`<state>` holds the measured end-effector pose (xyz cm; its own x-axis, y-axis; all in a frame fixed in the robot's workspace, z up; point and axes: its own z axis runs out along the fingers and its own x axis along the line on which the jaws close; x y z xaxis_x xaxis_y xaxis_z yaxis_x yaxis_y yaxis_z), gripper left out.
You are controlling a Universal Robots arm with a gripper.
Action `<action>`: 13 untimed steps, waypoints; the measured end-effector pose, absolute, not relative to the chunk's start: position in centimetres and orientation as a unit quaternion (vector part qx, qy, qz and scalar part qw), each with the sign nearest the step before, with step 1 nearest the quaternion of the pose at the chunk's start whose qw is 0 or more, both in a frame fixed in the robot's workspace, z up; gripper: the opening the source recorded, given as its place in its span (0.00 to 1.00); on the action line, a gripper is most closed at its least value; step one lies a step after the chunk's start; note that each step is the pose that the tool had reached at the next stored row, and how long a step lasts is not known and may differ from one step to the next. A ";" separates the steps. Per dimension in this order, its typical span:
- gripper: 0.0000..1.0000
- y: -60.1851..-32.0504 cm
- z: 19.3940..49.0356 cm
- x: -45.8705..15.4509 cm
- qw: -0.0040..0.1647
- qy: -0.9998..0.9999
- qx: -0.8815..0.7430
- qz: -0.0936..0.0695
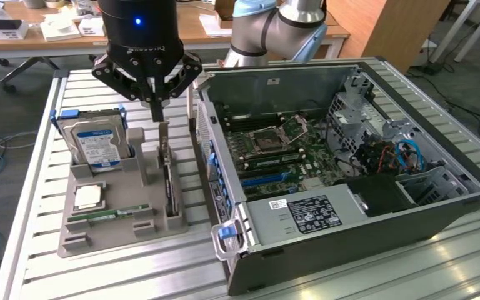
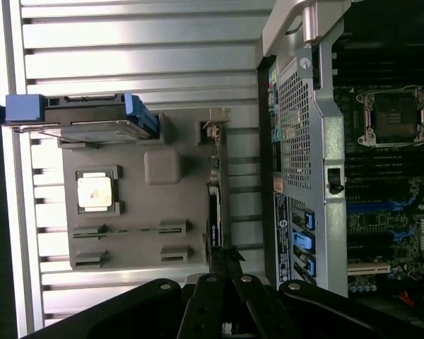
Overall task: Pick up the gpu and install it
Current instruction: 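Pick up the gpu and move the gpu toward the slot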
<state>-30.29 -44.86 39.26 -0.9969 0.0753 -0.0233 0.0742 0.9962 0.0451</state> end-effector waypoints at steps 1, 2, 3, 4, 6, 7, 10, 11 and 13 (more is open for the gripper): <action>0.11 -44.9 39.3 -30.3 0.012 0.999 0.037 0.022; 0.11 -44.9 39.3 -30.3 0.012 0.999 0.037 0.022; 0.11 -44.9 39.3 -30.3 0.012 0.999 0.037 0.022; 0.11 -44.9 39.3 -30.3 0.012 0.999 0.037 0.022; 0.11 -44.9 39.3 -30.3 0.012 0.999 0.037 0.022; 0.17 -44.9 39.3 -30.3 0.012 0.999 0.037 0.022; 0.29 -44.9 39.3 -30.3 0.012 0.999 0.037 0.022; 0.29 -44.9 39.3 -30.3 0.012 0.999 0.037 0.022; 0.41 -44.9 39.3 -30.3 0.012 0.999 0.037 0.022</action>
